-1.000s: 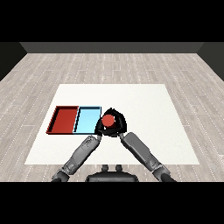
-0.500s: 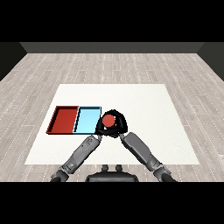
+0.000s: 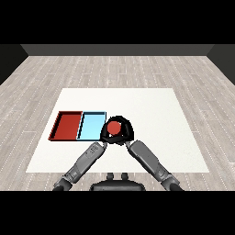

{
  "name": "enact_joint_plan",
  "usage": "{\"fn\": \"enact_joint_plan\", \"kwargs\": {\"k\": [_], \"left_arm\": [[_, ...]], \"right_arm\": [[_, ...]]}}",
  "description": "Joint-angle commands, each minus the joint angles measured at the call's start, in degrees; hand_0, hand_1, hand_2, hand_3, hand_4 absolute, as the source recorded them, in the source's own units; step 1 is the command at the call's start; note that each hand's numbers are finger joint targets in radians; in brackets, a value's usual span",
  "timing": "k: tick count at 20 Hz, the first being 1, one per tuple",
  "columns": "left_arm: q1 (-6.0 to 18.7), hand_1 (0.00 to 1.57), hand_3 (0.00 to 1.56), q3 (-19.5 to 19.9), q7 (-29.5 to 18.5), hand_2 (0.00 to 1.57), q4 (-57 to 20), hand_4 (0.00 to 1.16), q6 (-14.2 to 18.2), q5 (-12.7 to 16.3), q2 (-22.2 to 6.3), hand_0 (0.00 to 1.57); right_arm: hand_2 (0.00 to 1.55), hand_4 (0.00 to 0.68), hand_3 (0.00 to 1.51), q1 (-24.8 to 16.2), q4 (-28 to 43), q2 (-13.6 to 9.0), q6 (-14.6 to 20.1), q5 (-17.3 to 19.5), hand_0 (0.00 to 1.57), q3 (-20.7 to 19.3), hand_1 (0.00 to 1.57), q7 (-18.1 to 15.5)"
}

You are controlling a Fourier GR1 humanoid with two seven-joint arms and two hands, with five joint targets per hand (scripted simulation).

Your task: Pick the red can and put it in the red box

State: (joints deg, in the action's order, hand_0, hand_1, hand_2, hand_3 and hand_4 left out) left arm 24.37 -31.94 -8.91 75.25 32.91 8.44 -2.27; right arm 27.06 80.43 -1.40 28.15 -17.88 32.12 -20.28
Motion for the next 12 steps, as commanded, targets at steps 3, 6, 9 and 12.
{"fn": "enact_joint_plan", "kwargs": {"k": [3, 6, 9, 12], "left_arm": [[-0.12, 1.57, 1.49, -1.53, -2.13, 1.56, -0.92, 1.12, 0.39, 1.8, 2.18, 1.57], [1.52, 1.57, 1.49, -0.15, -1.5, 1.57, -1.72, 1.14, 0.25, 1.9, 2.19, 1.57], [0.28, 1.57, 1.49, -1.59, -2.46, 1.57, -0.45, 1.14, 1.44, 2.66, 2.2, 1.57], [1.77, 1.57, 1.49, 2.28, 0.39, 1.57, -0.84, 1.15, -0.73, -0.8, 2.21, 1.57]], "right_arm": [[1.26, 0.0, 1.2, 1.7, -0.45, 1.35, -4.46, -6.48, 1.25, -1.44, 1.25, -0.11], [0.0, 0.0, 0.0, -0.51, 0.24, 1.35, -6.51, -1.11, 0.0, -1.86, 0.0, -0.24], [0.0, 0.0, 0.0, -0.62, 0.51, 1.36, -6.73, -0.89, 0.0, -2.11, 0.0, 0.04], [0.0, 0.0, 0.0, 0.48, -1.11, 1.37, -5.12, -0.19, 0.0, -2.13, 0.0, -1.77]]}}
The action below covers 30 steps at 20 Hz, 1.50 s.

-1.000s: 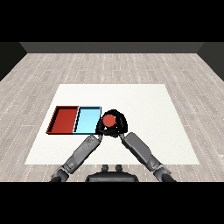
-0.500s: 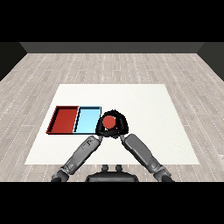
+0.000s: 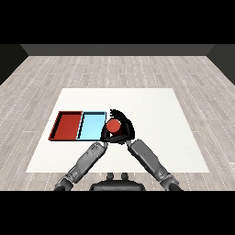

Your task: Pick the red can and put it in the red box

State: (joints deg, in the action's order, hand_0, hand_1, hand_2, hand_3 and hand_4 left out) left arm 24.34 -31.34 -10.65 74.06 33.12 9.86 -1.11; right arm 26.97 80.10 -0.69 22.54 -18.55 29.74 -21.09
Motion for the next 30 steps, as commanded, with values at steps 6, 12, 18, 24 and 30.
{"fn": "enact_joint_plan", "kwargs": {"k": [6, 12, 18, 24, 30], "left_arm": [[0.22, 1.57, 1.49, -0.59, -1.36, 1.57, -2.62, 1.15, -0.1, 0.71, 1.09, 1.57], [-6.04, 1.57, 1.49, 1.99, -5.29, 1.57, -1.66, 1.14, -4.57, -0.8, 0.72, 1.57], [-4.57, 1.57, 1.45, 5.35, -1.4, 1.55, 0.78, 1.12, -4.42, -1.95, -1.16, 1.57], [-3.17, 1.57, 1.47, 10.61, 1.03, 1.57, 4.87, 1.14, -6.93, -2.63, -6.72, 1.57], [-4.36, 1.57, 1.46, 10.35, 9.19, 1.56, 11.68, 1.11, -3.03, -9.1, -10.83, 1.57]], "right_arm": [[0.0, 0.0, 0.0, -2.99, 9.51, -1.84, 0.61, 7.08, 0.0, -2.27, 0.0, 7.83], [0.0, 0.0, 0.0, -1.97, 14.09, -4.84, -1.54, 6.31, 0.0, -10.07, 0.0, 7.91], [0.0, 0.0, 0.0, -8.1, 27.57, -8.01, -0.41, 8.22, 0.0, -12.5, 0.0, 11.31], [0.0, 0.0, 0.0, -12.03, 22.94, -9.29, -5.21, 1.4, 0.0, -22.98, 0.0, 7.14], [0.0, 0.0, 0.0, -17.36, 13.95, -11.78, -11.9, 0.07, 0.0, -27.4, 0.0, 0.49]]}}
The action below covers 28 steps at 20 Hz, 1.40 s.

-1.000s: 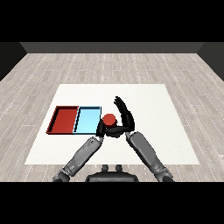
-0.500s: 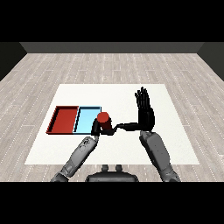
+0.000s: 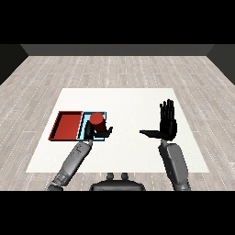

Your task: Pick the red can and put it in the red box

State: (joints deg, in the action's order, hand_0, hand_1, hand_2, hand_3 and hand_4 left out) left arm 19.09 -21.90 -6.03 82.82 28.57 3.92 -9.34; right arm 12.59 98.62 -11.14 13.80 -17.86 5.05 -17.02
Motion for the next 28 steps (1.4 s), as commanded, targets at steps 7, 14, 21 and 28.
{"fn": "enact_joint_plan", "kwargs": {"k": [7, 14, 21, 28], "left_arm": [[4.03, 1.57, 1.43, 8.59, 7.47, 1.56, 0.28, 1.13, -2.48, -3.84, -9.41, 1.57], [11.92, 1.53, 1.45, 13.68, 7.19, 1.34, -19.13, 1.1, -4.35, -8.05, -13.76, 1.53], [12.0, 1.57, 1.49, 21.59, 1.37, 1.57, -39.62, 1.09, -7.74, -5.47, -18.12, 1.57], [19.14, 1.39, 1.43, 23.17, -0.9, 1.44, -62.43, 1.05, -3.95, -9.52, -16.98, 1.39]], "right_arm": [[0.0, 0.0, 0.0, -8.96, -8.2, -2.42, -6.48, 0.85, 0.0, -2.5, 0.0, -4.58], [0.0, 0.0, 0.0, -10.84, -11.26, -0.75, -6.41, 1.23, 0.0, -3.03, 0.0, -6.33], [0.0, 0.0, 0.0, -7.88, -15.72, 0.91, -5.33, 3.95, 0.0, -2.73, 0.0, -9.62], [0.0, 0.0, 0.0, -10.25, -12.75, -0.57, -7.68, 3.58, 0.0, -3.54, 0.0, -11.76]]}}
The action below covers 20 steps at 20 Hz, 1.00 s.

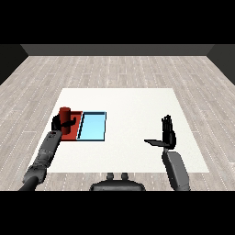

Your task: Pick the red can and put it in the red box

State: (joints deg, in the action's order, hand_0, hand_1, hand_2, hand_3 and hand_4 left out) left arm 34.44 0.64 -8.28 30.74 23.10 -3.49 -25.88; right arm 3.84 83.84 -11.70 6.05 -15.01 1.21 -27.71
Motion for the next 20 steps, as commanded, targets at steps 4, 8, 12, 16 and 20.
{"fn": "enact_joint_plan", "kwargs": {"k": [4, 8, 12, 16, 20], "left_arm": [[4.21, 0.33, 0.33, -0.35, 1.73, 0.45, -18.3, 0.72, 3.04, -4.71, -0.36, 0.33], [6.3, 0.8, 0.0, 1.71, 1.55, 0.75, -23.31, 0.71, 3.37, -3.61, 1.25, 0.8], [6.76, 0.71, 0.0, 2.65, -0.16, 0.7, -24.96, 0.51, -3.38, -2.86, -0.83, 0.71], [10.21, 0.0, 0.0, -4.71, 6.47, 0.0, -28.61, 0.32, -5.03, -10.62, -1.94, 0.0], [10.67, 0.0, 0.0, -3.98, 8.62, 0.0, -29.86, 0.0, -9.67, -10.15, -4.41, 0.0]], "right_arm": [[0.0, 0.0, 0.0, 1.05, 1.1, -1.21, 0.96, 2.48, 0.0, -0.53, 0.0, -1.53], [0.0, 0.0, 0.0, -0.85, 2.97, -0.36, -0.32, 0.81, 0.0, -0.41, 0.0, -1.59], [0.0, 0.0, 0.0, -1.55, 2.47, 1.44, 0.42, 1.61, 0.0, 0.5, 0.0, -3.16], [0.0, 0.0, 0.0, -1.7, 5.31, 1.87, 1.0, 2.37, 0.0, 1.11, 0.0, -3.64], [0.0, 0.0, 0.0, -5.43, 6.43, 0.73, -2.32, 0.66, 0.0, 0.44, 0.0, -4.82]]}}
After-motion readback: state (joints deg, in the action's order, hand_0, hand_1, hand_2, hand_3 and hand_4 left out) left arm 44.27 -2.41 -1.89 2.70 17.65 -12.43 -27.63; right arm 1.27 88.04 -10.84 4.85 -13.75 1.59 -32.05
